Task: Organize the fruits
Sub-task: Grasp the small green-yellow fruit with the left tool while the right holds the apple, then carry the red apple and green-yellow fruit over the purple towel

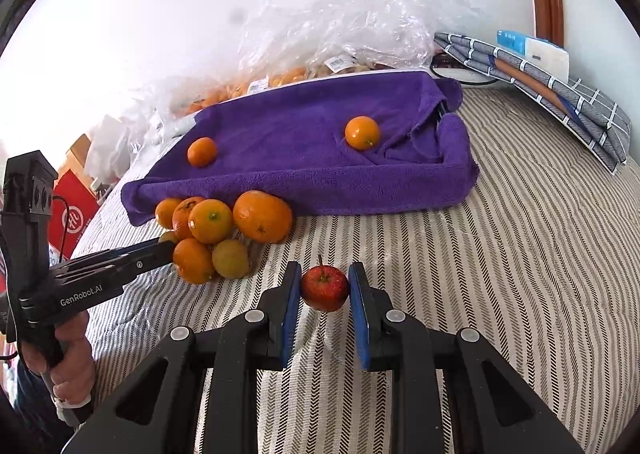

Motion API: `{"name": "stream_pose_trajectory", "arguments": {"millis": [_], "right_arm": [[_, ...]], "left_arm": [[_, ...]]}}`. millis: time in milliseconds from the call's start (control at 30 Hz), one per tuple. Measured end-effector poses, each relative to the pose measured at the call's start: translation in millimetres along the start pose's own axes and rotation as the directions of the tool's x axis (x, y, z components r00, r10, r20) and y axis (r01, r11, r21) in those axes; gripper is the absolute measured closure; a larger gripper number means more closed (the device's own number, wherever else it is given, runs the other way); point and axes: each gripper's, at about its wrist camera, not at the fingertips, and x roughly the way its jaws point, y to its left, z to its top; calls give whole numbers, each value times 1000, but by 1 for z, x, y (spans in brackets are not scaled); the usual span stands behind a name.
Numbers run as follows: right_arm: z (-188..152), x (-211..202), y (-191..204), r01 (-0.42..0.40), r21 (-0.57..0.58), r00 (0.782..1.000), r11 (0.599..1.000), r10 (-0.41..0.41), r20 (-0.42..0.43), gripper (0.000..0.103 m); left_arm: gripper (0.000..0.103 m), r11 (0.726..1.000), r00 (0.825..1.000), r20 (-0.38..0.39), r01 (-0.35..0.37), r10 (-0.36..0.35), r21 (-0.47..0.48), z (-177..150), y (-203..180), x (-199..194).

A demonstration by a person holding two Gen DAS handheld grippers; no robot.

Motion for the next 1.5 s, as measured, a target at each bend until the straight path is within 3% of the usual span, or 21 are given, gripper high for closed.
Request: {"name": "stream_pose_trajectory", "arguments": {"millis": [167,400,1200,1500], "right_arm": [[-1,-1,-2,-1,15,1000,1000,1,7,79],[-1,-3,-1,8,13,1000,1000,-8,16,79],[-1,-12,-12,-35,73,997,997,29,73,79],[9,-21,-8,2,58,995,998,-8,100,79]], "left_arm": [[78,1000,997,77,-9,10,-15,-4,0,-15],[78,997,980,186,-68,75,-44,-7,6,-37],[78,983,953,256,-134,163,-129,-3,22,-53],[78,980,945,271,-155,185,-127,13,22,-67]]}}
